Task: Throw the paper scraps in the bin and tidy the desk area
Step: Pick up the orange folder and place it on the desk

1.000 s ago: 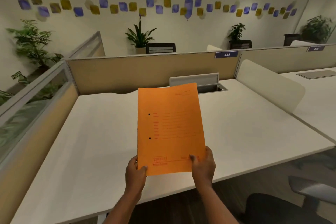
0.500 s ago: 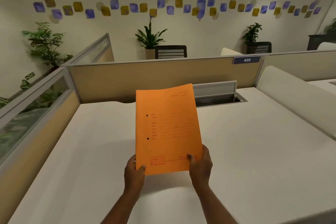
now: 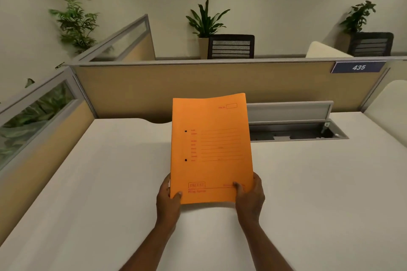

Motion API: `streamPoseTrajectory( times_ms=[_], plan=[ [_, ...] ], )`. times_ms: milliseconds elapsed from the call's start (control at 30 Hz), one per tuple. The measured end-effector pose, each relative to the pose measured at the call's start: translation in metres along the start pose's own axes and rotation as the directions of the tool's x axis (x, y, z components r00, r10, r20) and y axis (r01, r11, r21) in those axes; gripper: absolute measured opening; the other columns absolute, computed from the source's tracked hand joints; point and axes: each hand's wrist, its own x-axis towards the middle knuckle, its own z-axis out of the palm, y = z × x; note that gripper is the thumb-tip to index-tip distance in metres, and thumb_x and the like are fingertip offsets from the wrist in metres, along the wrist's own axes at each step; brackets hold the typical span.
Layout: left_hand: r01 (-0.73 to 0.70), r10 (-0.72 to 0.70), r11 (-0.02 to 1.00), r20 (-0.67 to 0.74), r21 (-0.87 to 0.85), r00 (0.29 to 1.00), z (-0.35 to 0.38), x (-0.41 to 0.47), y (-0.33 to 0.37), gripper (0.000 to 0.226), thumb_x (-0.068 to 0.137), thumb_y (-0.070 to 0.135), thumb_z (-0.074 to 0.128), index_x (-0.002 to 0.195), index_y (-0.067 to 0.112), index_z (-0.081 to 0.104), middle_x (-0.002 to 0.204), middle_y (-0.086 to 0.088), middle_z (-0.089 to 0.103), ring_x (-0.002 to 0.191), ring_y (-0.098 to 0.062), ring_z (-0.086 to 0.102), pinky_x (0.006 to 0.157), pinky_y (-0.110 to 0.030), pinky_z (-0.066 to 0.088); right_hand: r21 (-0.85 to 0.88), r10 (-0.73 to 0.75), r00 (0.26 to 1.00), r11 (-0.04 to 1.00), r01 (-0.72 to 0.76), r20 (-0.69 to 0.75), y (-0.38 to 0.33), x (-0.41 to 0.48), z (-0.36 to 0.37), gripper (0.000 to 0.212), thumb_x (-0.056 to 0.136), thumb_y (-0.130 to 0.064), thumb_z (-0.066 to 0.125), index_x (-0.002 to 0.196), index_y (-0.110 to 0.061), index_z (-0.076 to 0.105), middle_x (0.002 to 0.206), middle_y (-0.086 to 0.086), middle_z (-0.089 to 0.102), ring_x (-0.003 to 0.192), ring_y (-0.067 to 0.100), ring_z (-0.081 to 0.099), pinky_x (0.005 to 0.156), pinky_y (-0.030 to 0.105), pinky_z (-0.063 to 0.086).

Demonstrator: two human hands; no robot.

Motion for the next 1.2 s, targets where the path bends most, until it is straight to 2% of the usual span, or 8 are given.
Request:
streamPoseTrajectory(
  times_ms=[200,333,533,600,700,867,1067,1200],
  plan=[
    [0.021,-0.021,1.0,-0.006,0.004,1.0,0.029,0.043,0.004,0.058,0.09,-0.008,0.05,0.141,0.019,0.04,0.12,-0.011,0.061,0.103,-0.026,0.061,0.078,-0.028,0.051,0.02,0.034,0.998,0.999,-0.035,0.054,0.002,0.048,0.023,0.055,0.088,-0.029,0.064,0.135,-0.015,0.04,0.131,0.012,0.055,0.113,0.036,0.057,0.094,0.054,0.047],
    [0.009,-0.009,1.0,-0.022,0.026,1.0,0.04,0.068,0.007,0.055,0.09,-0.009,0.048,0.139,0.016,0.043,0.124,-0.011,0.059,0.11,-0.029,0.057,0.091,-0.04,0.052,0.012,0.031,0.993,0.999,-0.032,0.117,-0.001,0.075,0.039,0.061,0.087,-0.027,0.066,0.139,-0.017,0.035,0.135,0.012,0.052,0.116,0.036,0.055,0.095,0.054,0.047],
    [0.02,-0.012,0.985,-0.049,0.174,0.999,0.047,0.103,0.01,0.052,0.09,-0.009,0.045,0.136,0.015,0.048,0.122,-0.01,0.061,0.109,-0.03,0.059,0.093,-0.047,0.053,-0.023,0.008,0.979,1.0,-0.004,0.205,0.002,0.104,0.063,0.067,0.088,-0.022,0.065,0.144,-0.017,0.03,0.137,0.013,0.051,0.119,0.036,0.052,0.098,0.053,0.045],
    [0.039,-0.024,0.973,-0.069,0.226,0.997,0.05,0.114,0.011,0.051,0.089,-0.009,0.045,0.133,0.016,0.051,0.118,-0.008,0.063,0.101,-0.026,0.059,0.084,-0.037,0.054,-0.072,0.024,0.974,0.997,-0.008,0.225,0.005,0.113,0.072,0.068,0.088,-0.02,0.064,0.146,-0.013,0.03,0.136,0.015,0.051,0.121,0.036,0.05,0.101,0.05,0.042],
    [0.066,-0.033,0.944,-0.107,0.322,0.994,0.054,0.127,0.013,0.043,0.087,-0.007,0.045,0.121,0.016,0.058,0.106,-0.007,0.065,0.082,-0.019,0.056,0.06,-0.021,0.043,-0.167,0.038,0.966,0.986,0.005,0.254,0.008,0.126,0.083,0.07,0.087,-0.017,0.065,0.146,-0.011,0.029,0.13,0.019,0.053,0.12,0.037,0.05,0.102,0.049,0.039],
    [0.116,-0.069,0.927,-0.141,0.358,0.988,0.058,0.142,0.015,0.027,0.088,-0.003,0.041,0.093,0.014,0.062,0.083,-0.003,0.062,0.067,-0.017,0.054,0.048,-0.019,0.038,-0.309,0.119,0.957,0.95,-0.032,0.265,0.005,0.138,0.095,0.069,0.086,-0.021,0.066,0.145,-0.011,0.03,0.127,0.018,0.052,0.121,0.037,0.048,0.103,0.052,0.034],
    [0.135,-0.059,0.895,-0.188,0.425,0.98,0.06,0.144,0.016,0.021,0.092,0.007,0.042,0.093,0.006,0.063,0.095,-0.017,0.066,0.073,-0.027,0.057,0.068,-0.032,0.05,-0.413,0.161,0.944,0.91,-0.029,0.288,0.003,0.141,0.097,0.069,0.087,-0.028,0.065,0.143,-0.012,0.029,0.129,0.016,0.045,0.123,0.035,0.045,0.103,0.051,0.034],
    [0.235,-0.137,0.864,-0.242,0.446,0.961,0.059,0.144,0.017,0.027,0.093,0.008,0.044,0.115,0.002,0.059,0.115,-0.018,0.046,0.088,-0.028,0.055,0.072,-0.032,0.053,-0.54,0.179,0.948,0.842,-0.009,0.264,0.0,0.14,0.099,0.068,0.085,-0.039,0.066,0.14,-0.012,0.034,0.133,0.014,0.035,0.125,0.032,0.038,0.102,0.048,0.036]
  ],
)
